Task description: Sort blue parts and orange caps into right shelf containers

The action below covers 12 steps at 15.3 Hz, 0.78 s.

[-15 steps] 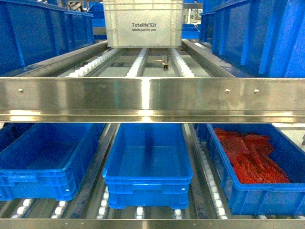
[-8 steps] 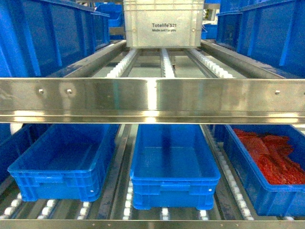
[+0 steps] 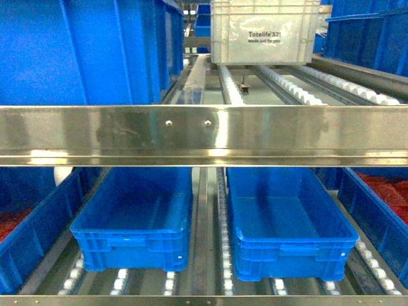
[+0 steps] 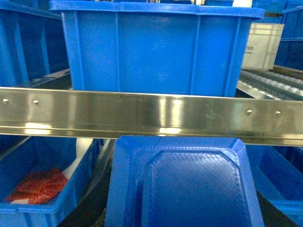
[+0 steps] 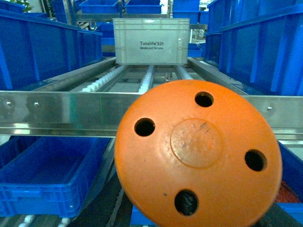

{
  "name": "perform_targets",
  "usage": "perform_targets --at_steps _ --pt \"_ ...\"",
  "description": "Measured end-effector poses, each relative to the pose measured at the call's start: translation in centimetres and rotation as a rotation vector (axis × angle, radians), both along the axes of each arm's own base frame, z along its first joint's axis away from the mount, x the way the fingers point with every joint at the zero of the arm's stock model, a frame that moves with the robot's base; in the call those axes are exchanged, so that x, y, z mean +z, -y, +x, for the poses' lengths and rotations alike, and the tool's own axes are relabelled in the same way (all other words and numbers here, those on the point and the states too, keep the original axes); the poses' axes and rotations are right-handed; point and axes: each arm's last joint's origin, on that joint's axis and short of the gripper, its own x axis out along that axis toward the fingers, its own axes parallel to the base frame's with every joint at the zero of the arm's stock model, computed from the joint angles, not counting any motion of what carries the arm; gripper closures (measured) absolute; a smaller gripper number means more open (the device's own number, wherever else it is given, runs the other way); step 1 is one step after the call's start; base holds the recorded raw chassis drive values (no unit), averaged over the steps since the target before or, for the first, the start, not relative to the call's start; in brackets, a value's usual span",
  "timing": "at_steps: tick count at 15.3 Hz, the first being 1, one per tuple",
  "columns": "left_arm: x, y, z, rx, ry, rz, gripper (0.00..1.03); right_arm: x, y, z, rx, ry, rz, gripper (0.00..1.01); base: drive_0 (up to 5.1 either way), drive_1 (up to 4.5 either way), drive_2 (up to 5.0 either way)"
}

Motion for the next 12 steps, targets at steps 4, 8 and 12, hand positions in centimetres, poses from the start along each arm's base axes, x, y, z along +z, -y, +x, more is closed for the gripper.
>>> perform_targets --at_steps 4,8,12 --pt "0.03 -0.02 0.0 0.005 0.003 0.0 0.62 -0.02 -0.01 0.0 0.004 -0.001 0.0 0.58 0.0 0.0 0.0" --pt "0.01 -0.01 0.0 0.003 0.002 0.0 0.62 -0.01 -0.01 0.0 0.004 0.0 0.0 0.58 0.0 0.0 0.0" --pt "0.02 -0.01 0.0 0.003 0.002 0.0 0.62 -0.01 -0.01 0.0 0.004 0.0 0.0 0.58 0.0 0.0 0.0"
